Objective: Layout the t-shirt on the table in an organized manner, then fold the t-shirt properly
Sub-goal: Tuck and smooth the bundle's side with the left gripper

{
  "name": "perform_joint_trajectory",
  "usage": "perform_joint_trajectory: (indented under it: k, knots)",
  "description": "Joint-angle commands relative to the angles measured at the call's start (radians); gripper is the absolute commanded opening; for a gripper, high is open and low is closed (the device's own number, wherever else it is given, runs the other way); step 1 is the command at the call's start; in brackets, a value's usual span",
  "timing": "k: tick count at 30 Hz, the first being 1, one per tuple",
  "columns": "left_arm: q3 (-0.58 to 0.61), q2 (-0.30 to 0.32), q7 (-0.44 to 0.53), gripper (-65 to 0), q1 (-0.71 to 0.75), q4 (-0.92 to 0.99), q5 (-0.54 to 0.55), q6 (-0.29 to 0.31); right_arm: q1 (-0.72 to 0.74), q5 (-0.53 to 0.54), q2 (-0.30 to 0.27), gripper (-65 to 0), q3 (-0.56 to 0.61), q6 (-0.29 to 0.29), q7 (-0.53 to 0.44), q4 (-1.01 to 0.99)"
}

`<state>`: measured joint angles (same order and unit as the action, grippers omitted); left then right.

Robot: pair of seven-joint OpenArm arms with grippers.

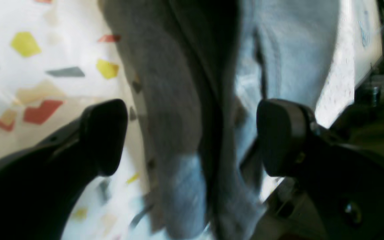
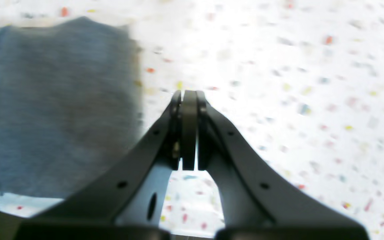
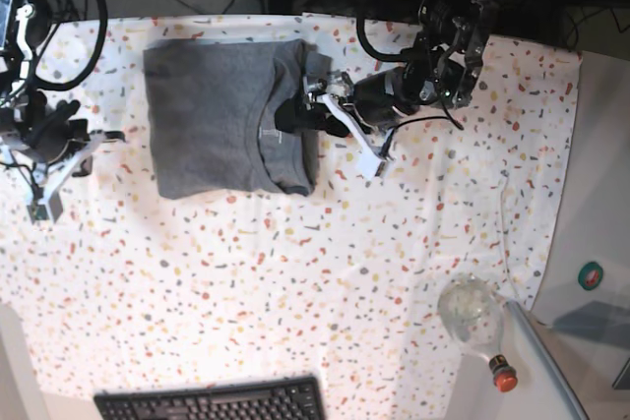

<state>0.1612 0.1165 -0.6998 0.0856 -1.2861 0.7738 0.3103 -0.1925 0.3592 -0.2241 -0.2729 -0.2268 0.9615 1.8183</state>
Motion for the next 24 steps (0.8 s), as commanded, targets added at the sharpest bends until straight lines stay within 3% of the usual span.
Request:
perform_joint_trajectory:
  k: [1, 7, 9, 11, 15, 16, 20, 24]
  knots:
    - [0.002, 0.001, -0.002, -6.4, -0.014, 0.004, 0.006, -0.030, 0.011, 0.004, -0.011, -65.0, -0.024, -0.013, -0.017, 0.014]
    - [0.070, -0.015, -0.002, -6.6, -0.060, 0.102, 0.005, -0.044, 0.011, 0.004, -0.011, -65.0, -0.105, -0.015, -0.017, 0.013]
    - [0.079, -0.015, -0.002, -10.4, -0.076, 0.132, 0.005, -0.044, 0.011, 0.004, -0.013, -65.0, -0.124, -0.015, -0.017, 0.013]
    - [0.079, -0.015, -0.002, -21.4, -0.082, 0.155, 0.005, -0.044, 0.009, 0.004, -0.014, -65.0, -0.147, -0.015, -0.017, 0.011]
    - [0.079, -0.015, -0.004, -61.1, -0.089, 0.171, 0.005, -0.044, 0.011, 0.004, -0.014, -65.0, -0.223, -0.016, -0.017, 0.011]
    - [0.079, -0.013, -0.005, -65.0, -0.091, 0.171, 0.005, -0.044, 0.011, 0.004, -0.014, -65.0, -0.237, -0.016, -0.017, 0.005]
    - [0.096, -0.004, -0.044, -65.0, -0.126, 0.170, 0.005, -0.044, 0.018, 0.004, -0.022, -65.0, -0.277, -0.016, -0.020, -0.061]
    - [0.237, 0.051, -0.149, -65.0, -0.264, 0.161, -0.047, -0.044, 0.008, 0.004, -0.019, -65.0, -0.285, -0.058, -0.072, -0.096]
